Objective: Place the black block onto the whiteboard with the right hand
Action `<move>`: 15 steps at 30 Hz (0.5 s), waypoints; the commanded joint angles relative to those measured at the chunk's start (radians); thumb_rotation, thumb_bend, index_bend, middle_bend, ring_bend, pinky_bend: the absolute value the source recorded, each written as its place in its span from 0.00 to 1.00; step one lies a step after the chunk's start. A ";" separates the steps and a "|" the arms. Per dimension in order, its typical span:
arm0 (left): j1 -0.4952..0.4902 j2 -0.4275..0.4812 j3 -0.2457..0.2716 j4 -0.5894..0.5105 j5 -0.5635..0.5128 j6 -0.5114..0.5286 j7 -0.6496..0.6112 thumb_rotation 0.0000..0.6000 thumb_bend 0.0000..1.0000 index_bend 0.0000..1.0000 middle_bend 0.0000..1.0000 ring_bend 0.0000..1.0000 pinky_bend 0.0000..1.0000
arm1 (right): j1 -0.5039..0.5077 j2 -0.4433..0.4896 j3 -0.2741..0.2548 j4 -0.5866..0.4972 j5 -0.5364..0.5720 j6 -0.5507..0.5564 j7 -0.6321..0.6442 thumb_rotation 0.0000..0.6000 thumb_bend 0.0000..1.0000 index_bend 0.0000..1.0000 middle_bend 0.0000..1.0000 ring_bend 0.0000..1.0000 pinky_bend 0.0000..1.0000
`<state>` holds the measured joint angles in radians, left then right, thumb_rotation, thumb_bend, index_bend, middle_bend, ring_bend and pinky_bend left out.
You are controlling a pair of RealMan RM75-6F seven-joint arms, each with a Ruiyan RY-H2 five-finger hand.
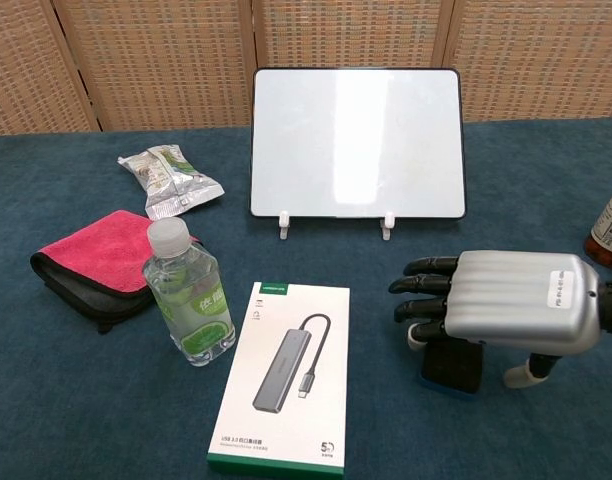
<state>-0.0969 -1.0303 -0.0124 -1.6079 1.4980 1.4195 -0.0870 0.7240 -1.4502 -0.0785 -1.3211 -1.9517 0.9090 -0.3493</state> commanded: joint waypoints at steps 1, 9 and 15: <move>-0.001 0.001 0.000 0.000 0.000 -0.001 -0.003 1.00 0.00 0.00 0.00 0.00 0.00 | 0.000 -0.029 -0.011 0.044 -0.018 0.066 0.046 1.00 0.19 0.52 0.44 0.30 0.28; -0.003 0.002 -0.001 0.001 -0.005 -0.007 -0.006 1.00 0.00 0.00 0.00 0.00 0.00 | -0.006 -0.011 0.032 0.082 -0.008 0.229 0.118 1.00 0.36 0.60 0.52 0.38 0.36; -0.010 0.004 -0.004 -0.001 -0.018 -0.023 -0.007 1.00 0.00 0.00 0.00 0.00 0.00 | 0.024 0.027 0.156 0.083 0.116 0.234 0.134 1.00 0.36 0.60 0.52 0.38 0.38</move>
<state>-0.1058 -1.0266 -0.0156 -1.6086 1.4825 1.3990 -0.0937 0.7305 -1.4396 0.0217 -1.2438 -1.8936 1.1476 -0.2270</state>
